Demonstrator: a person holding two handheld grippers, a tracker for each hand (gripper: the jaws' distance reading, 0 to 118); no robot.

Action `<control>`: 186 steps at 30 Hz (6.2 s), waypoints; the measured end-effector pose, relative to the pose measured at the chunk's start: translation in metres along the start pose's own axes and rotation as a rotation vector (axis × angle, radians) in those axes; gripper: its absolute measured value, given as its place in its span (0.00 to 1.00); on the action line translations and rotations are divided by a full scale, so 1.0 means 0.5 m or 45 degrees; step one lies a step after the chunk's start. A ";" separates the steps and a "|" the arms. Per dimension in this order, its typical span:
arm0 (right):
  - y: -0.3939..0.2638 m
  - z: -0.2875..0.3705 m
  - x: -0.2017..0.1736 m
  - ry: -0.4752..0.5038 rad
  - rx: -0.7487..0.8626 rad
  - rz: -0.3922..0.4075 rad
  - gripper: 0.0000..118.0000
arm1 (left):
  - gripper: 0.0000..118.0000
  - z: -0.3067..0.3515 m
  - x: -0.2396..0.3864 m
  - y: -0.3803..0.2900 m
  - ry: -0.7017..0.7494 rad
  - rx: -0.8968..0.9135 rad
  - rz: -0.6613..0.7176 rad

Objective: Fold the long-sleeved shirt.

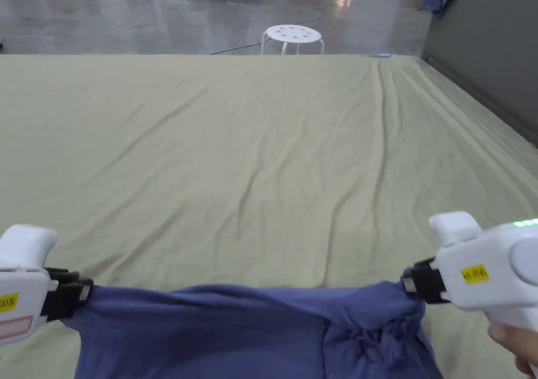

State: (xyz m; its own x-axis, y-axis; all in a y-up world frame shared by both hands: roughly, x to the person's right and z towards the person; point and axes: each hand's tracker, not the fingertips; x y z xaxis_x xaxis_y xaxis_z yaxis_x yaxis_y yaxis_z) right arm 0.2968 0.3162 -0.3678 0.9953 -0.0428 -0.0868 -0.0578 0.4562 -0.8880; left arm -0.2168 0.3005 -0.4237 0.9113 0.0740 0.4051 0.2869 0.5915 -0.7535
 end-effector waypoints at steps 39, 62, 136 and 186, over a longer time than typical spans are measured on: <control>-0.195 0.070 -0.095 0.207 0.010 -0.195 0.22 | 0.00 0.068 0.066 -0.307 -0.253 -0.111 0.554; -0.160 -0.018 -0.155 0.728 0.044 -0.240 0.00 | 1.00 -0.298 -0.018 -0.247 -1.223 -0.157 1.067; -0.237 0.205 -0.058 0.653 0.288 -0.432 0.00 | 0.00 -0.076 0.320 -0.063 0.111 -0.133 0.238; -0.140 -0.269 -0.381 0.169 -0.448 -0.248 0.00 | 0.81 -0.088 -0.016 -0.203 -0.347 -0.213 0.717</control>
State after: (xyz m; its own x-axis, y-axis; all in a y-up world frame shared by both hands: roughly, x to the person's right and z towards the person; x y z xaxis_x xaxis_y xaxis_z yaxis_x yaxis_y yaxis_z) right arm 0.1008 0.1730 -0.3498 0.9730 -0.2229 0.0606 0.0843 0.0984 -0.9916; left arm -0.2403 0.2048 -0.3734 0.8343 0.5508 0.0248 -0.1506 0.2709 -0.9507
